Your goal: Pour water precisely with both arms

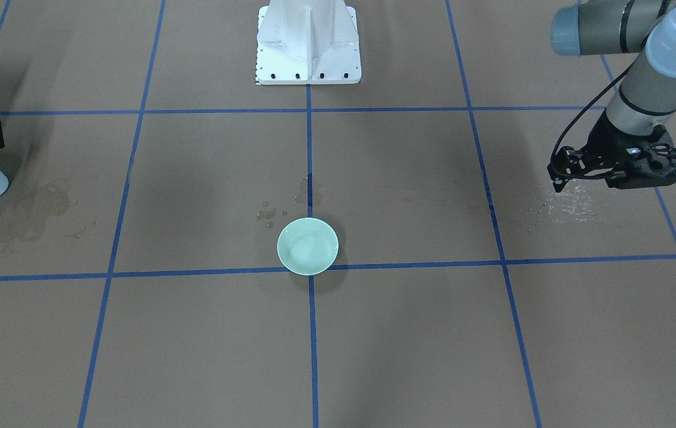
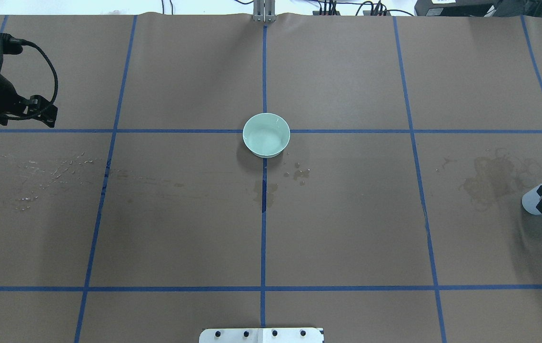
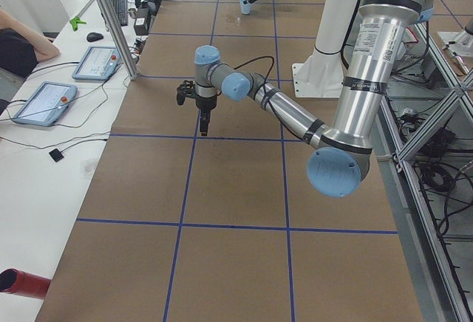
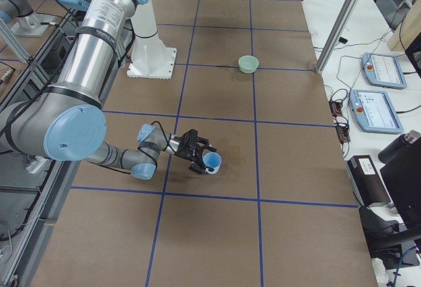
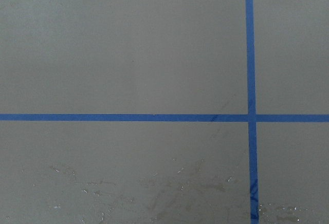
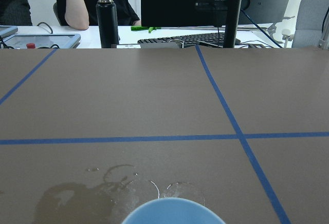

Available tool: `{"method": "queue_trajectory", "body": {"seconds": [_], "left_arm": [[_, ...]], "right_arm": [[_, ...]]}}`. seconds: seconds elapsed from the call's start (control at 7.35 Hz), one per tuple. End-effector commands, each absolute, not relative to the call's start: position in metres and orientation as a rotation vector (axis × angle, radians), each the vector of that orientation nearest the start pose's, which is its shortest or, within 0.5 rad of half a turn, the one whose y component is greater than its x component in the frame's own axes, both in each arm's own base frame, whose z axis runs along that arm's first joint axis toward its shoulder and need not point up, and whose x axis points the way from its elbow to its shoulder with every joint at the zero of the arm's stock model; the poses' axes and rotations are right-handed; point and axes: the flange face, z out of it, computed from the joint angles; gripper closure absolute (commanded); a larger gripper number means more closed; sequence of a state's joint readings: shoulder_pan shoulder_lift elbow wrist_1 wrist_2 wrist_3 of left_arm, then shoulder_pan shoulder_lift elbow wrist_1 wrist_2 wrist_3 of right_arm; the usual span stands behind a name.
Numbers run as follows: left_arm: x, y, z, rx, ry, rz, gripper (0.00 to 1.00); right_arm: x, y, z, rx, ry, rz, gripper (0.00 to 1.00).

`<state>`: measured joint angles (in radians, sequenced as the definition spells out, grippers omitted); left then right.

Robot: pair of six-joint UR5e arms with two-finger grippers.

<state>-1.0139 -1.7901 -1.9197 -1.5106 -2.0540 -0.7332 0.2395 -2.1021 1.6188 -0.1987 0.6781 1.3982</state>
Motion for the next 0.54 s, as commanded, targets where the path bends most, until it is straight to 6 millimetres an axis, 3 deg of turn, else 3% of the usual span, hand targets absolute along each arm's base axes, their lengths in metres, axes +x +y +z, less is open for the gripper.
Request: {"method": "queue_trajectory", "body": {"seconds": [0.0,0.27,0.41], "left_arm": [[0.218,-0.515,0.394,0.114,0.678,-0.048,0.00],[0.219,-0.516,0.393,0.116,0.679,-0.047,0.00],[0.221,-0.516,0.389,0.118,0.683,-0.050,0.00]], "right_arm": [[-0.187,-0.263,0.659,1.008,-0.651,0.416,0.01],[-0.168,-0.260,0.652,1.018,-0.696,0.347,0.01],[-0.154,-0.272,0.640,0.985,-0.700,0.318,0.01]]}}
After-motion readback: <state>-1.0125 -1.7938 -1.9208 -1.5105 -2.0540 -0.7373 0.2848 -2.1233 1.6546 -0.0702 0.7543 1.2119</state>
